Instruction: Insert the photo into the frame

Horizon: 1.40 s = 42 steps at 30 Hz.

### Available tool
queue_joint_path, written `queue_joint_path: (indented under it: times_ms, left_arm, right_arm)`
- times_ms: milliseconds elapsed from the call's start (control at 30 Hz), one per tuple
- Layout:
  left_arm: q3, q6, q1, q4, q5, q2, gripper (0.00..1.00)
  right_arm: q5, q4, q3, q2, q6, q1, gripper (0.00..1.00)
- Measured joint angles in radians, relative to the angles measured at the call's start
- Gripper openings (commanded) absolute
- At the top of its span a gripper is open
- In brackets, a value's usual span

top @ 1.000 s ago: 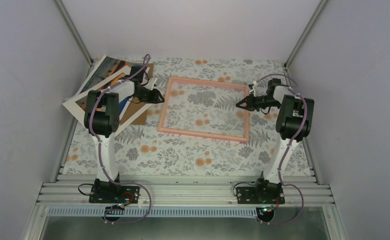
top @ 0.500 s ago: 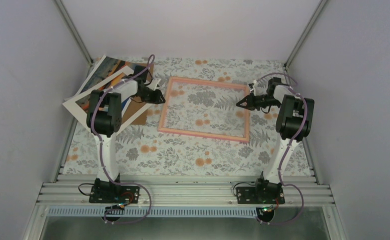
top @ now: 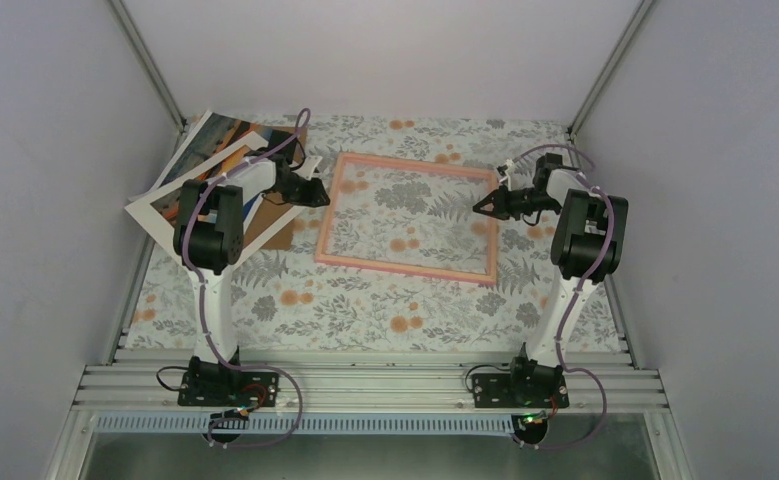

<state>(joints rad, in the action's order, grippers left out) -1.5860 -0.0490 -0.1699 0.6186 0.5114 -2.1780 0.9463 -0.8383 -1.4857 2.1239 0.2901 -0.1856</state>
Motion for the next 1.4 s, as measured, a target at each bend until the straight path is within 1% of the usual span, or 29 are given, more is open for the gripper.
queue_joint_path:
  times_ms: [200, 533, 767, 1200, 1400]
  left_arm:
    - [0.0, 0.0, -0.001, 0.0, -0.003, 0.0, 0.19]
    - [0.0, 0.005, -0.001, -0.003, -0.003, 0.0, 0.18]
    - [0.0, 0.005, -0.001, -0.003, -0.003, 0.0, 0.17]
    - [0.0, 0.008, -0.002, -0.003, -0.003, 0.0, 0.17]
    - [0.0, 0.008, -0.002, -0.003, -0.003, 0.0, 0.17]
  right_arm:
    - [0.0, 0.037, 0.024, 0.0, -0.026, 0.0, 0.04]
    - [0.007, 0.177, 0.154, -0.027, -0.162, 0.0, 0.04]
    - [0.005, 0.209, 0.159, -0.049, -0.183, 0.001, 0.04]
    - [-0.051, 0.223, 0.158, -0.049, -0.184, 0.003, 0.04]
    - [-0.081, 0.225, 0.155, -0.049, -0.187, 0.008, 0.06]
